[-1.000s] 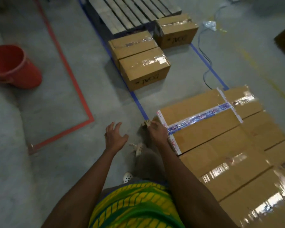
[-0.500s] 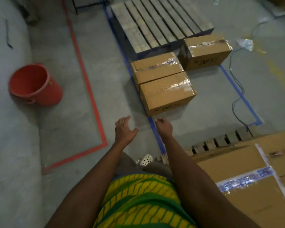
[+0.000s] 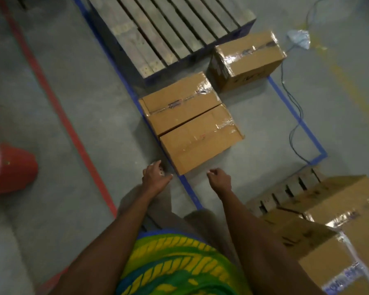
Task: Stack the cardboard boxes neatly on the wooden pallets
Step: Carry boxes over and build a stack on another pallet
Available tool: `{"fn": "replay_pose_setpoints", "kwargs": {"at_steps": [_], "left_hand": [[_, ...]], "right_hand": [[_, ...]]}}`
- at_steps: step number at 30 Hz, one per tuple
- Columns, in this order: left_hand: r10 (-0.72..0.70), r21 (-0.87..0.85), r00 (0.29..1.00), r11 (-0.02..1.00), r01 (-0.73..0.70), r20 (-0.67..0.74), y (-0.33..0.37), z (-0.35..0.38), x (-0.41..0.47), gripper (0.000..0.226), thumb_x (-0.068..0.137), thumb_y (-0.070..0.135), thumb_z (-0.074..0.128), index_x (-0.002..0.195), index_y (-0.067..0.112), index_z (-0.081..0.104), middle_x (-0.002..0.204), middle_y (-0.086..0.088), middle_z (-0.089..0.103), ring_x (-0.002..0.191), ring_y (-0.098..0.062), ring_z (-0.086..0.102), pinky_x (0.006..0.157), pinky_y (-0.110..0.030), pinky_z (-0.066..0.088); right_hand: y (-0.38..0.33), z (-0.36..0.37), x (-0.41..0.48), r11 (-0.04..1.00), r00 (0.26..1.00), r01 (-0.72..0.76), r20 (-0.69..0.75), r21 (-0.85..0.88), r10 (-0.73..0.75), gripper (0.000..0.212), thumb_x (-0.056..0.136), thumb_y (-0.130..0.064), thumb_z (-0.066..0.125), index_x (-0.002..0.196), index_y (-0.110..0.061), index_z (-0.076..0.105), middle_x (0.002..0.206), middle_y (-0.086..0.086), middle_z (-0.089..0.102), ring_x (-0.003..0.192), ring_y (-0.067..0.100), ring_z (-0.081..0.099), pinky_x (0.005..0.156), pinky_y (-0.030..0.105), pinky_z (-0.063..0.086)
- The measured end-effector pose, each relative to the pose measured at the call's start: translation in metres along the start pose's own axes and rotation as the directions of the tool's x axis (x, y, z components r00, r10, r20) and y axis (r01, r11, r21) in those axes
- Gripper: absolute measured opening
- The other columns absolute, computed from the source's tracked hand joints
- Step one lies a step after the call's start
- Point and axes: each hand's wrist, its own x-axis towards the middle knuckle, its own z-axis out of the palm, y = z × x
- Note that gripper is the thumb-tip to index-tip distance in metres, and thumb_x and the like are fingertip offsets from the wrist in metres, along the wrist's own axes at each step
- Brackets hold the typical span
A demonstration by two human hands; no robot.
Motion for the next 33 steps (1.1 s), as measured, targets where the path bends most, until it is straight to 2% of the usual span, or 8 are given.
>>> {"fn": "replay_pose_setpoints", "kwargs": {"at_steps": [3, 7, 14, 20, 23, 28, 31, 33], "left_hand": [[-0.056, 0.041, 0.993, 0.998, 0.052, 0.100, 0.028, -0.017, 0.055, 0.083, 0.082, 0.041, 0.079, 0.152, 0.020, 0.041, 0.149, -0.013, 0.047, 0.139, -0.033, 0.038, 0.114, -0.041, 0.034], [-0.195, -0.118, 0.974, 0.971, 0.208, 0.112, 0.053, -0.001, 0.149, 0.079, 0.079, 0.042, 0.078, 0.148, 0.023, 0.046, 0.142, -0.010, 0.053, 0.131, -0.030, 0.049, 0.108, -0.046, 0.044], [-0.401, -0.326, 0.910, 0.850, 0.412, 0.105, 0.022, 0.159, 0.340, 0.045, 0.074, 0.026, 0.081, 0.114, 0.019, 0.062, 0.109, 0.001, 0.070, 0.105, -0.026, 0.068, 0.091, -0.040, 0.054], [-0.719, -0.676, 0.680, 0.429, 0.599, 0.145, 0.000, 0.246, 0.432, 0.045, 0.086, 0.028, 0.075, 0.126, 0.017, 0.055, 0.116, -0.004, 0.062, 0.097, -0.028, 0.059, 0.089, -0.039, 0.047], [-0.731, -0.718, 0.664, 0.377, 0.586, 0.158, -0.009, 0.252, 0.445, 0.037, 0.082, 0.029, 0.075, 0.114, 0.014, 0.062, 0.114, -0.005, 0.068, 0.088, -0.025, 0.063, 0.085, -0.039, 0.047], [-0.680, -0.698, 0.696, 0.382, 0.605, 0.231, 0.003, 0.203, 0.403, 0.060, 0.056, 0.036, 0.082, 0.111, 0.015, 0.074, 0.114, -0.008, 0.073, 0.101, -0.034, 0.067, 0.077, -0.040, 0.053], [-0.608, -0.653, 0.748, 0.456, 0.605, 0.268, 0.025, 0.150, 0.361, 0.046, 0.058, 0.040, 0.079, 0.100, 0.023, 0.078, 0.115, -0.008, 0.072, 0.106, -0.034, 0.065, 0.078, -0.043, 0.054], [-0.573, -0.571, 0.789, 0.580, 0.581, 0.221, 0.061, 0.112, 0.323, 0.040, 0.074, 0.036, 0.076, 0.110, 0.019, 0.074, 0.116, -0.007, 0.069, 0.103, -0.032, 0.062, 0.077, -0.041, 0.051]], "right_hand": [[-0.032, -0.022, 0.047, 0.997, 0.997, -0.060, -0.035, 0.051, 0.062, 0.038, 0.095, -0.042, 0.057, 0.124, -0.020, 0.069, 0.125, 0.009, 0.068, 0.122, 0.032, 0.059, 0.101, 0.047, 0.049], [-0.053, -0.021, 0.170, 0.998, 0.997, -0.028, -0.073, 0.051, 0.031, 0.040, 0.095, -0.038, 0.061, 0.128, -0.017, 0.066, 0.127, 0.014, 0.066, 0.124, 0.035, 0.056, 0.103, 0.047, 0.047], [-0.005, 0.021, 0.443, 0.980, 0.993, 0.005, -0.113, -0.198, -0.028, 0.055, 0.096, -0.041, 0.058, 0.144, -0.017, 0.048, 0.149, 0.009, 0.047, 0.142, 0.031, 0.035, 0.108, 0.052, 0.033], [0.051, 0.018, 0.591, 0.970, 0.963, -0.139, -0.255, -0.198, 0.086, 0.123, 0.067, -0.093, 0.054, 0.160, -0.027, 0.009, 0.169, 0.011, 0.008, 0.155, 0.036, 0.005, 0.116, 0.067, 0.007], [0.057, 0.005, 0.613, 0.964, 0.969, -0.182, -0.199, -0.194, 0.143, 0.143, 0.047, -0.104, 0.052, 0.160, -0.031, 0.002, 0.167, 0.011, 0.015, 0.153, 0.038, 0.012, 0.114, 0.069, 0.003], [0.039, -0.033, 0.560, 0.946, 0.944, -0.305, -0.163, -0.106, 0.286, 0.123, 0.056, -0.102, 0.047, 0.152, -0.027, 0.031, 0.156, 0.007, 0.037, 0.146, 0.033, 0.030, 0.110, 0.069, 0.013], [0.029, -0.076, 0.482, 0.932, 0.922, -0.361, -0.162, -0.025, 0.353, 0.113, 0.069, -0.097, 0.046, 0.154, -0.023, 0.032, 0.158, 0.010, 0.036, 0.146, 0.035, 0.029, 0.111, 0.069, 0.013], [0.033, -0.107, 0.424, 0.911, 0.894, -0.410, -0.177, 0.044, 0.411, 0.110, 0.071, -0.095, 0.045, 0.152, -0.022, 0.035, 0.156, 0.013, 0.038, 0.145, 0.037, 0.031, 0.112, 0.066, 0.017]]}}
